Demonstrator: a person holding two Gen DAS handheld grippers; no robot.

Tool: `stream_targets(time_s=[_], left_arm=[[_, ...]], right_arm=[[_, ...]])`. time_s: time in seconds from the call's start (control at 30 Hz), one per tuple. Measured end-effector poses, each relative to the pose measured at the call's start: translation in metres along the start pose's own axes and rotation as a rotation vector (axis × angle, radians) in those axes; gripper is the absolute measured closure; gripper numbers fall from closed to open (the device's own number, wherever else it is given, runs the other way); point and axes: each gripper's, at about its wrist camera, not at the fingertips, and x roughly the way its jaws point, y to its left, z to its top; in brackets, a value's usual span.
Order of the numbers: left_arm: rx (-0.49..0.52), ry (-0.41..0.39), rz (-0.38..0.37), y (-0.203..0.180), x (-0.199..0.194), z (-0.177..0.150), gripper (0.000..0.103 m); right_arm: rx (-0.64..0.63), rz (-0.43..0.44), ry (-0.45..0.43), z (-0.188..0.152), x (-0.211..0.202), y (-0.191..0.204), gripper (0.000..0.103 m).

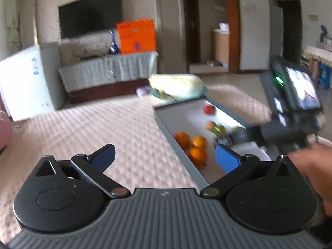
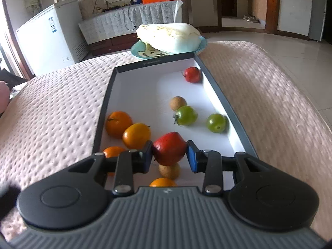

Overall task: Organize fruits
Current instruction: 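Lower the red apple into the box and open the right tool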

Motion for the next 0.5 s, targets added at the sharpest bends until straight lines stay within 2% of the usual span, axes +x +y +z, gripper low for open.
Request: stream_targets(time_s=[0.2, 0.4, 0.5], left_arm=[[0.002, 0.038, -0.057, -0.026, -0.007, -0.013, 0.0], [0.025, 0.036, -0.073, -0.039, -0.016, -0.021, 0.0], [0.024, 0.037, -0.076, -0.04, -0.018, -0.021, 0.0]], right_arm=[[-0.011, 0.006, 0.03, -0.004, 0.004, 0.001, 0.065], [-0.031, 0.054, -0.07, -0.003, -0.019, 0.007, 0.065], [-0.031, 0.056, -0.07, -0.004, -0.022, 0.008, 0.065]])
